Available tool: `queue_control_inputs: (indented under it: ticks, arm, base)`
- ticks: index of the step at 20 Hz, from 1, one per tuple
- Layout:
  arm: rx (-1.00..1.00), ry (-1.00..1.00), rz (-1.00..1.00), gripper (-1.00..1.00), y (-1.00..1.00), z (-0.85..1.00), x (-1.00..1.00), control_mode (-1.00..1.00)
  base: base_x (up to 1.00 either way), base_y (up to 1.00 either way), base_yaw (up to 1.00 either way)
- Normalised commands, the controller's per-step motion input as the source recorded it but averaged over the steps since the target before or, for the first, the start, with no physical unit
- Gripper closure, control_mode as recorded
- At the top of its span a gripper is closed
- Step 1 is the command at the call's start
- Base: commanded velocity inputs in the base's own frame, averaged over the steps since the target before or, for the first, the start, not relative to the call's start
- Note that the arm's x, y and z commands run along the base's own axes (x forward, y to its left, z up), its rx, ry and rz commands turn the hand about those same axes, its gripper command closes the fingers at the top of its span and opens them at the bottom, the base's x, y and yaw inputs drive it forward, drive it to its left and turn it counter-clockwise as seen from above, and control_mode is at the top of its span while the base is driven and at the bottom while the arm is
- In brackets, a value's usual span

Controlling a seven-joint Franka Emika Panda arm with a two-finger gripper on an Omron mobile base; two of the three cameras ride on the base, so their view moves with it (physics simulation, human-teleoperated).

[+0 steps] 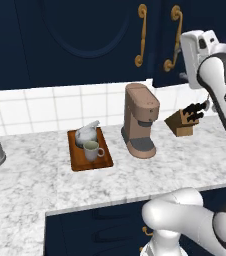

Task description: Pick the kettle from the counter and place it on the tray. Then pick the mug from the cabinet and place it on the tray. Then close the cabinet doors.

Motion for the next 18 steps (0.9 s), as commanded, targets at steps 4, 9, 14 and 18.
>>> queue_control_inputs:
  ticks: [4, 9, 14, 18]
  arm:
    - [-0.09, 0.08, -0.03, -1.0, 0.0, -0.16, 0.81, -1.0]
    - [-0.12, 0.09, -0.03, -1.0, -0.03, -0.18, 0.45, -1.0]
    - [-0.13, 0.13, -0.07, -1.0, -0.06, -0.28, 0.53, -1.0]
    - [-0.13, 0.22, -0.11, -1.0, -0.03, -0.31, 0.69, -1.0]
  base:
    - [0.0, 0.0, 0.0]
    - [0.0, 0.0, 0.0]
    - [0.0, 0.0, 0.0]
    - [0.0, 0.0, 0.0]
